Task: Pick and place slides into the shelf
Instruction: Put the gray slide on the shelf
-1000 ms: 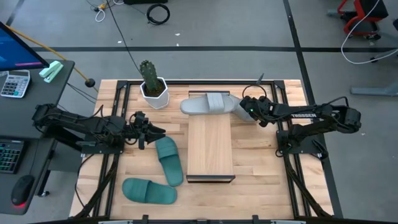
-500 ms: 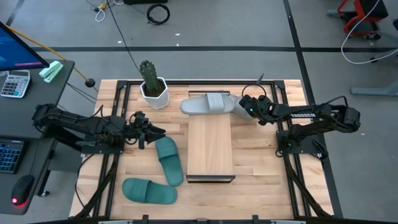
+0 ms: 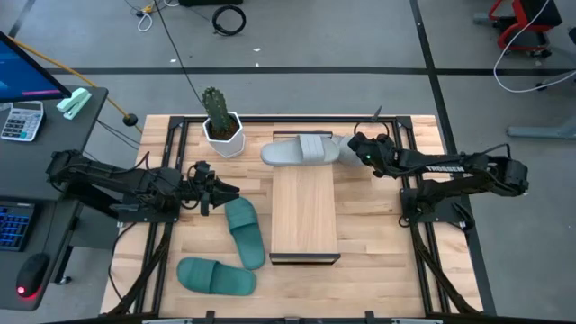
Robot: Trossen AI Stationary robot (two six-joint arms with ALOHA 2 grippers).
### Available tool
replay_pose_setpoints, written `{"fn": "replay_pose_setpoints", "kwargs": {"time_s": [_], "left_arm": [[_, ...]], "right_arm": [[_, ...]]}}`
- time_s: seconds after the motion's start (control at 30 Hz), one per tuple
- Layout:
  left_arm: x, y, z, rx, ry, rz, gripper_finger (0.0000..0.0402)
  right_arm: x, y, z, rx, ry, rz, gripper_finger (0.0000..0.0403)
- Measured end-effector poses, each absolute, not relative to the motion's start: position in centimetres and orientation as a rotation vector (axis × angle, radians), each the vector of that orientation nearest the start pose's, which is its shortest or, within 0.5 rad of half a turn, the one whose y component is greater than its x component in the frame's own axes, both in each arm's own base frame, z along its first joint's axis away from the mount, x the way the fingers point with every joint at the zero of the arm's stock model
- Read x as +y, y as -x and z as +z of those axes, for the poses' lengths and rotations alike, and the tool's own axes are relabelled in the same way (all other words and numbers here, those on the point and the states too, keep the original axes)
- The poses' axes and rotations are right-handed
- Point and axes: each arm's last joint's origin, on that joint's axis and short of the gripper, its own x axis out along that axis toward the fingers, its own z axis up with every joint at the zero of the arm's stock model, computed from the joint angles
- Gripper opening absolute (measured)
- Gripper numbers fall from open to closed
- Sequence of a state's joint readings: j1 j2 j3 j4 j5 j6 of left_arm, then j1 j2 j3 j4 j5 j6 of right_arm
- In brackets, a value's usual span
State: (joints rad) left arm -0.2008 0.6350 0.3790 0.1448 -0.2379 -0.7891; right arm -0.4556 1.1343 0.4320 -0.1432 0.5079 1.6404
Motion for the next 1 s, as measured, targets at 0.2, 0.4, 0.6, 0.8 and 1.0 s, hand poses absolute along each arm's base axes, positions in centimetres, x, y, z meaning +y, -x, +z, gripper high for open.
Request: {"fn": "replay_pose_setpoints", "kwargs": {"time_s": [0.2, 0.4, 0.6, 0.8, 1.0], "left_arm": [[-2.4, -15.3, 24.5, 0.088, 0.764, 0.078, 0.0172], [-2.4, -15.3, 24.5, 0.088, 0.764, 0.078, 0.0172], [-2.4, -15.3, 24.5, 0.088, 0.767, 0.078, 0.0172], [-2.4, -15.3, 24.5, 0.088, 0.766, 0.078, 0.0172], [-2.4, -15.3, 24.5, 0.089, 0.767, 0.078, 0.0172]], "right_arm": [[-9.7, -16.1, 17.2, -0.127, -1.322, -1.404, 0.0002], [-9.3, -15.6, 17.9, -0.122, -1.300, -1.387, 0.0000], [-8.7, -14.4, 17.4, -0.003, -1.268, -1.467, 0.0000], [-8.3, -14.0, 16.7, 0.115, -1.282, -1.492, 0.0000], [-8.4, -13.9, 17.1, 0.076, -1.269, -1.494, 0.0000]]}}
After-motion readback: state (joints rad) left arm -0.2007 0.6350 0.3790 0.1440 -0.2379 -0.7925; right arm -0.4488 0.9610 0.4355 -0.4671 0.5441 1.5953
